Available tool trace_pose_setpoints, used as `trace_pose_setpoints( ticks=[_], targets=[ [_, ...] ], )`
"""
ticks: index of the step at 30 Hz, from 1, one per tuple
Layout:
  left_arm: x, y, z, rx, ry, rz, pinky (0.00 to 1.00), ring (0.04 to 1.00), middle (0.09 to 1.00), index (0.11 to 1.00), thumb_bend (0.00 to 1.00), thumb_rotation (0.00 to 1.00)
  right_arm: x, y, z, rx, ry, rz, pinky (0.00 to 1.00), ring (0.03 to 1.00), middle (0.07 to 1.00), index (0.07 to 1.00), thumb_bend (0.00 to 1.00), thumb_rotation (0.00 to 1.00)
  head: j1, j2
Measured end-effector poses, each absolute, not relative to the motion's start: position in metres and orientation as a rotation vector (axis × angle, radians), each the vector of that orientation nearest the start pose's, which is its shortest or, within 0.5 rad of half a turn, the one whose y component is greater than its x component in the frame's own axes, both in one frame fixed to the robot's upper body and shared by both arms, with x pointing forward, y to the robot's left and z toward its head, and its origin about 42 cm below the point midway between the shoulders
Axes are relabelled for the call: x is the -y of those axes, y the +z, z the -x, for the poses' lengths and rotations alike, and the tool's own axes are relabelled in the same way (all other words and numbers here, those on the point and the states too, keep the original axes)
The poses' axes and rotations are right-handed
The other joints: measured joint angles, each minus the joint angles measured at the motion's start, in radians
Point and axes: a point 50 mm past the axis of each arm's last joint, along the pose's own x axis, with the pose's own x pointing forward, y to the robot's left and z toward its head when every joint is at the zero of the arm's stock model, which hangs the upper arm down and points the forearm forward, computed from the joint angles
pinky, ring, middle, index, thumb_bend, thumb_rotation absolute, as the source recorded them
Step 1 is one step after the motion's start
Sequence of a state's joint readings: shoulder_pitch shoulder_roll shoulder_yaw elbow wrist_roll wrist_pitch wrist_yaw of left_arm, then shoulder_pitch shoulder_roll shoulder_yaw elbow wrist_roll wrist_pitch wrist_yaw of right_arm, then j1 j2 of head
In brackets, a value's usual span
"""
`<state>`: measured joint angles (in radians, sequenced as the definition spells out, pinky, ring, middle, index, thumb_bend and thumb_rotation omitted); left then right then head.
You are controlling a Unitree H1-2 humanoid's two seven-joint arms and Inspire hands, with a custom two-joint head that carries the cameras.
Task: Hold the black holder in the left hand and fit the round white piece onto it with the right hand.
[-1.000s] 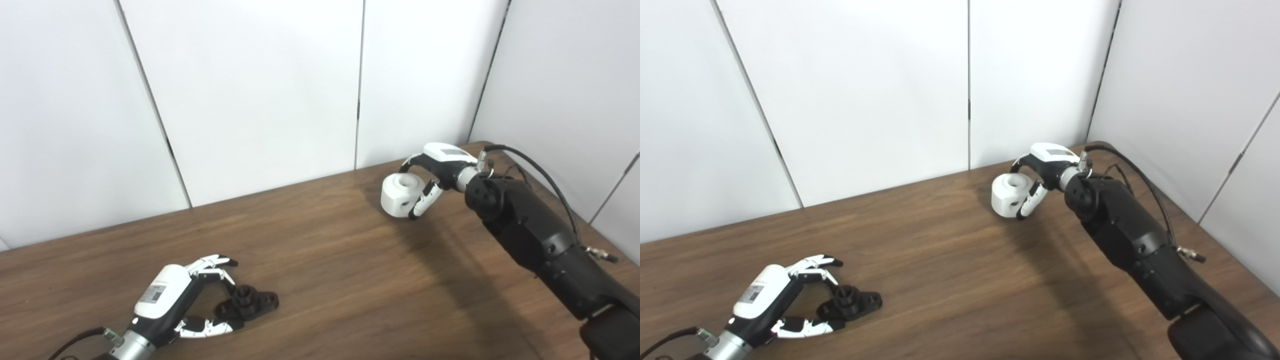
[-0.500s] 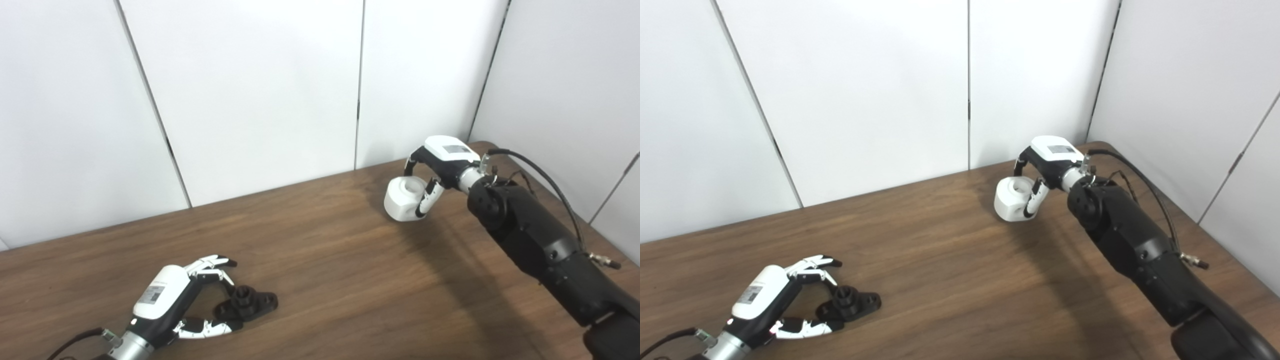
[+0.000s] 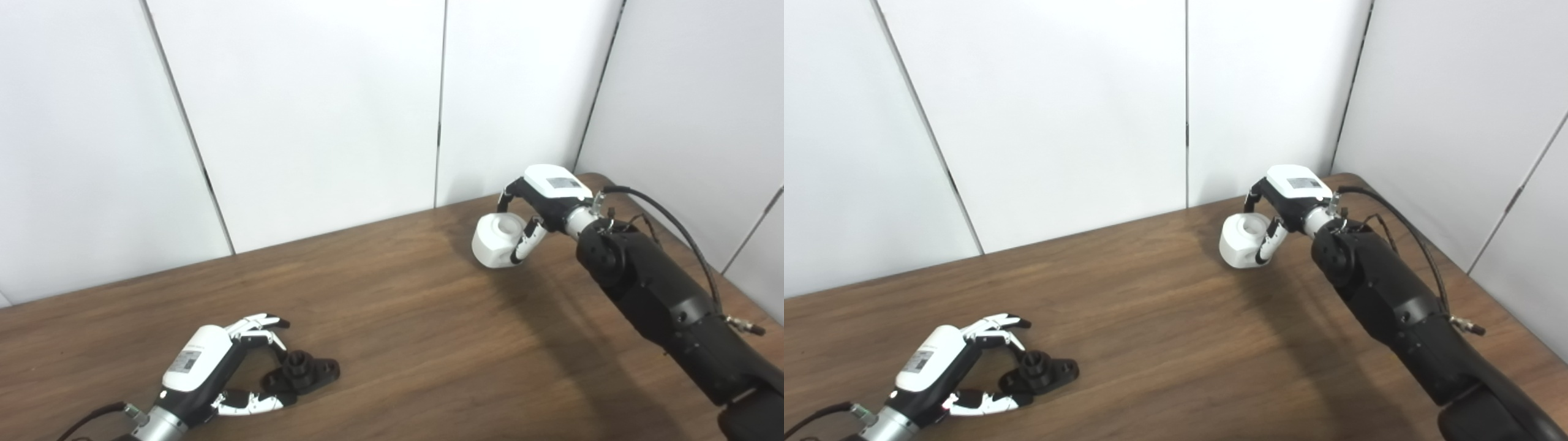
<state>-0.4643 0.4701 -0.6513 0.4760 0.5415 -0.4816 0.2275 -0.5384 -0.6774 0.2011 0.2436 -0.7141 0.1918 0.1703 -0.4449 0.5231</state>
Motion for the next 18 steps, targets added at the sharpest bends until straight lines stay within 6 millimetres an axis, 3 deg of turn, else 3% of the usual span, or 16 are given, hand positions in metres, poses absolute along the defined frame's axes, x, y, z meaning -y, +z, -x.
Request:
trace_pose_setpoints(
  ticks=[10, 18],
  targets=[
    [-0.226, 0.11, -0.384, 0.511, -0.611, -1.037, 0.7, 0.851, 0.811, 0.485, 0.52, 0.07, 0.362, 0.286, -0.429, 0.081, 0.027, 1.363, 0.76, 0.811, 0.746, 0.482, 0.52, 0.13, 0.051, 0.017],
    [-0.225, 0.111, -0.382, 0.516, -0.605, -1.035, 0.68, 0.851, 0.809, 0.485, 0.52, 0.07, 0.335, 0.309, -0.422, -0.007, 0.135, 1.292, 0.73, 0.793, 0.741, 0.483, 0.52, 0.13, 0.094, 0.032]
  ],
)
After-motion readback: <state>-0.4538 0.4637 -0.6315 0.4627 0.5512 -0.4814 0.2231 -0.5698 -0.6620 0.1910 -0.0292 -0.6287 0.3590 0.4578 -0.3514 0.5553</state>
